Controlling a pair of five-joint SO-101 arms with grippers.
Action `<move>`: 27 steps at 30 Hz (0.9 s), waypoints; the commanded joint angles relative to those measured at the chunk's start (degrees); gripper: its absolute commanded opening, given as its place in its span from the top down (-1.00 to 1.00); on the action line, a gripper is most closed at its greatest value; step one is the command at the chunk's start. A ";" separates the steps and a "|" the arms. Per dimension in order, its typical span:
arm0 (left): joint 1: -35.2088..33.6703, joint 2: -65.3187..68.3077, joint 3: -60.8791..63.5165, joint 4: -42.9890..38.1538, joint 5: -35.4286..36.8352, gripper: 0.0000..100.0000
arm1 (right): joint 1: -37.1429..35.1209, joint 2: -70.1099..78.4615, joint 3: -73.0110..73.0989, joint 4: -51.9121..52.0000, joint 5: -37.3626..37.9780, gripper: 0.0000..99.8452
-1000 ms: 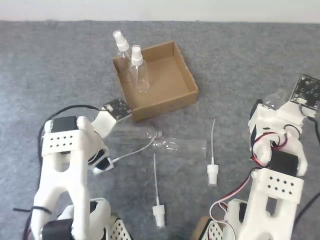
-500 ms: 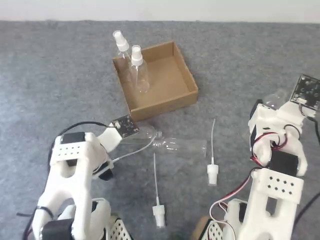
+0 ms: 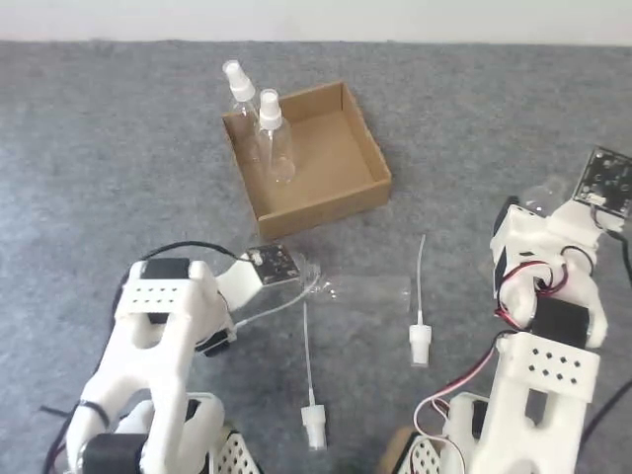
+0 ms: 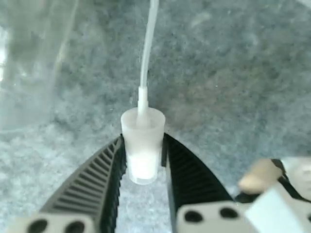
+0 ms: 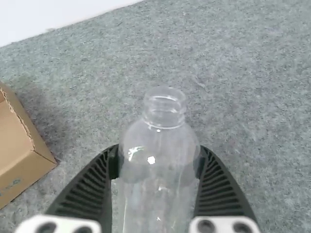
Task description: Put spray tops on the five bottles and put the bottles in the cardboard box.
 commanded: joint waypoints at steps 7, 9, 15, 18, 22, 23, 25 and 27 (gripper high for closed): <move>0.18 -0.53 -9.36 8.53 1.23 0.98 | -0.48 -1.19 -0.44 -1.10 -0.09 0.88; 0.18 -0.53 -10.33 8.53 4.04 0.98 | -0.48 -1.19 -0.44 -1.10 -0.09 0.88; 0.18 -0.53 -13.32 8.70 9.93 0.98 | -0.48 -1.19 -0.44 -1.10 -0.09 0.88; 0.18 -2.11 -13.85 8.70 13.54 0.98 | -0.48 -1.19 -0.44 -1.10 -0.09 0.88; 0.18 -8.35 -13.67 10.46 15.91 0.98 | -0.48 -1.19 -0.44 -1.19 -0.09 0.88; 0.18 -10.20 -13.67 11.43 16.62 0.98 | -0.48 -1.19 -0.44 -1.19 -0.09 0.88; 0.18 -13.54 -13.67 12.66 17.93 0.98 | -0.48 -1.19 -0.44 -1.19 -0.09 0.88; 0.18 -16.44 -13.67 12.92 18.99 0.98 | -0.48 -1.19 -0.44 -1.19 -0.09 0.88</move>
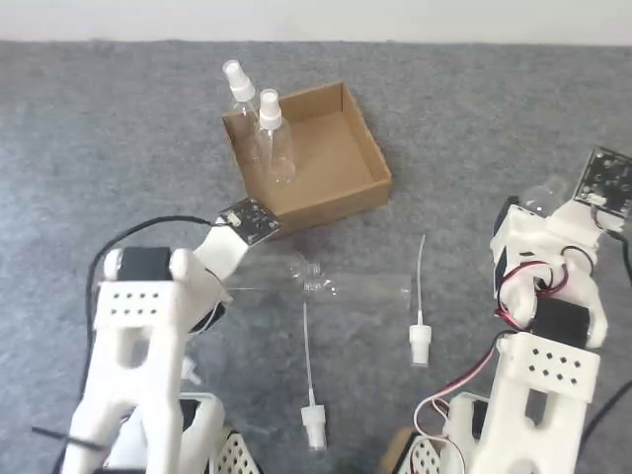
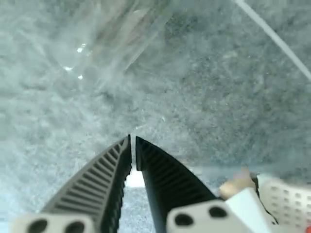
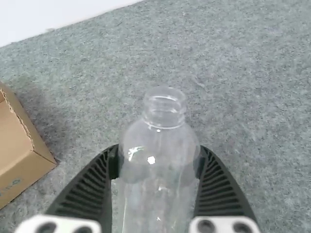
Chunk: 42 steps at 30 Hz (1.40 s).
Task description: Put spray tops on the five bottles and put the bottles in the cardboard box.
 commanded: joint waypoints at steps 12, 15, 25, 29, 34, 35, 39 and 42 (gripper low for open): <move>-4.40 -13.63 1.45 -2.02 3.16 0.98 | -0.48 -1.19 -0.44 -0.92 -0.09 0.88; -4.40 -14.59 2.07 -2.81 2.81 0.98 | -0.48 -1.19 -0.44 -0.84 -0.09 0.88; -13.01 -14.51 3.03 1.05 -16.88 0.56 | -0.48 -1.19 0.09 -1.27 -0.09 0.87; -21.45 -14.51 3.30 1.32 -29.01 0.52 | -0.48 -1.19 0.35 -1.98 0.00 0.87; -27.08 -14.42 5.85 1.41 -40.79 0.53 | -0.48 -1.19 0.35 -2.07 0.00 0.87; -27.25 -14.42 6.81 1.14 -41.76 0.53 | -0.48 -1.19 0.35 -2.07 0.00 0.87; -26.90 -14.42 10.86 -0.79 -44.13 0.52 | -0.48 -1.19 0.35 -2.07 0.00 0.87; -26.99 -14.42 15.34 -4.22 -46.33 0.52 | -0.57 -1.19 0.44 -1.80 0.00 0.87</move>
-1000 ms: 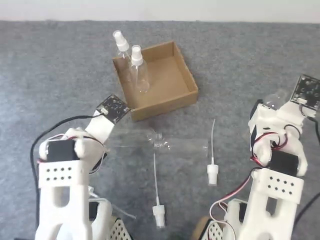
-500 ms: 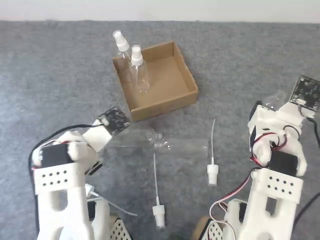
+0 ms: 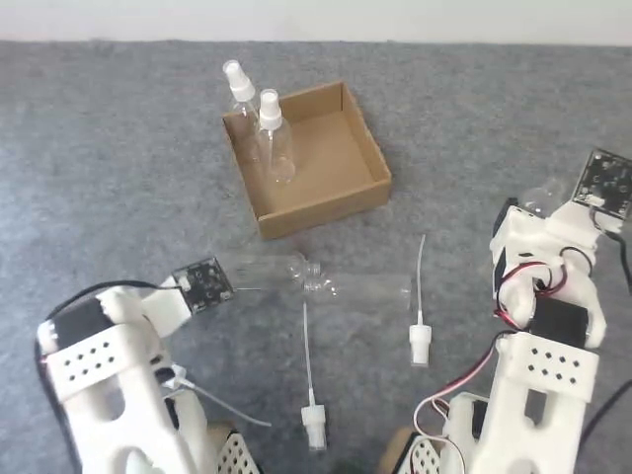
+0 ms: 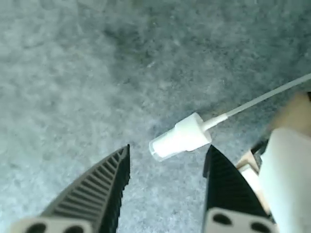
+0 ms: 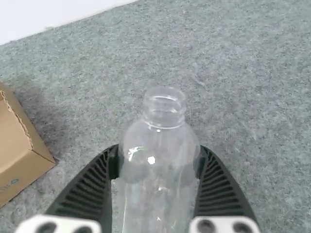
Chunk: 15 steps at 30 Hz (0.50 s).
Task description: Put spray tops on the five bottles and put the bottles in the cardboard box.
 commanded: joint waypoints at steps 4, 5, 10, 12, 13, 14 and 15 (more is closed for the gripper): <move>-0.09 -1.32 6.64 -5.19 -5.89 0.52 | -1.27 -1.19 -0.44 -1.10 0.00 0.87; -0.09 -1.32 7.25 -5.54 -6.42 0.52 | -1.71 -1.19 -0.44 -1.10 0.00 0.87; 0.09 -1.32 10.24 -8.26 -7.30 0.52 | -1.98 -1.19 -0.44 -1.01 0.00 0.87; -0.09 -1.32 12.35 -9.49 -9.23 0.52 | -1.89 -1.19 -0.44 -1.01 0.00 0.87; -0.18 -1.41 13.41 -10.55 -9.76 0.52 | -1.89 -1.19 -0.44 -1.01 0.00 0.87; -0.26 -1.41 14.20 -11.78 -9.93 0.52 | -1.89 -1.19 -0.44 -1.01 0.00 0.87; -0.26 -1.58 15.08 -13.10 -9.93 0.52 | -1.89 -1.19 -0.44 -1.01 0.00 0.87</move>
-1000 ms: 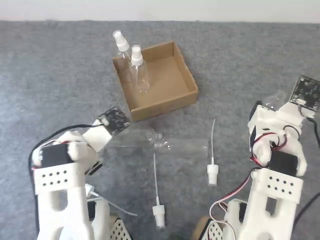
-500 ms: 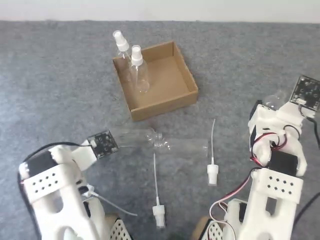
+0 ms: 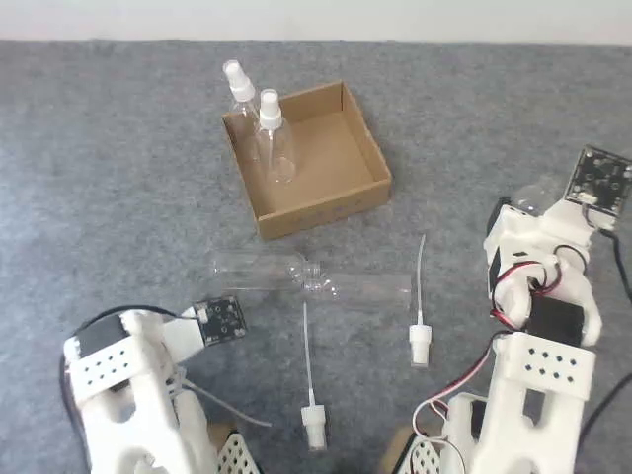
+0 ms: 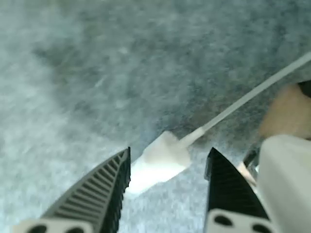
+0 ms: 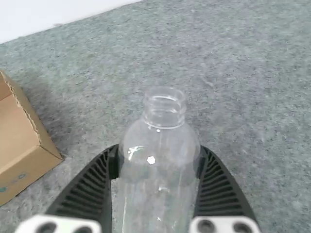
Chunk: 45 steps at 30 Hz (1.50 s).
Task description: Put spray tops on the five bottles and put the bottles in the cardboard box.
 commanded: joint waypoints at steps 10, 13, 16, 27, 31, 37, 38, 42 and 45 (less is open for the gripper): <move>-1.32 -1.85 2.07 -16.26 11.16 0.53 | -0.40 -1.10 -0.44 -1.10 0.00 0.87; -1.32 -1.85 1.98 -20.13 17.41 0.53 | -0.40 -1.10 -0.44 -1.10 0.00 0.87; -1.05 -1.85 1.80 -21.45 21.01 0.53 | -0.40 -1.10 -0.44 -1.10 0.00 0.87; -1.05 -1.32 -5.23 -10.46 24.44 0.53 | -0.48 -1.10 -0.44 -0.92 0.00 0.87; -1.05 -1.32 -13.41 1.14 24.53 0.53 | -0.48 -1.10 -0.44 -0.92 0.00 0.87; -1.05 -1.32 -18.95 8.62 29.45 0.53 | -0.48 -1.10 -0.44 -0.84 0.00 0.87; -0.97 -1.32 -19.30 8.70 31.56 0.53 | -0.48 -1.10 -0.44 -0.84 0.00 0.87; -0.97 -1.32 -19.47 8.88 39.21 0.53 | -0.48 -1.10 -0.44 -0.84 0.00 0.87; -0.97 -1.32 -19.74 10.29 44.13 0.53 | -0.48 -1.10 -0.44 -0.84 0.00 0.87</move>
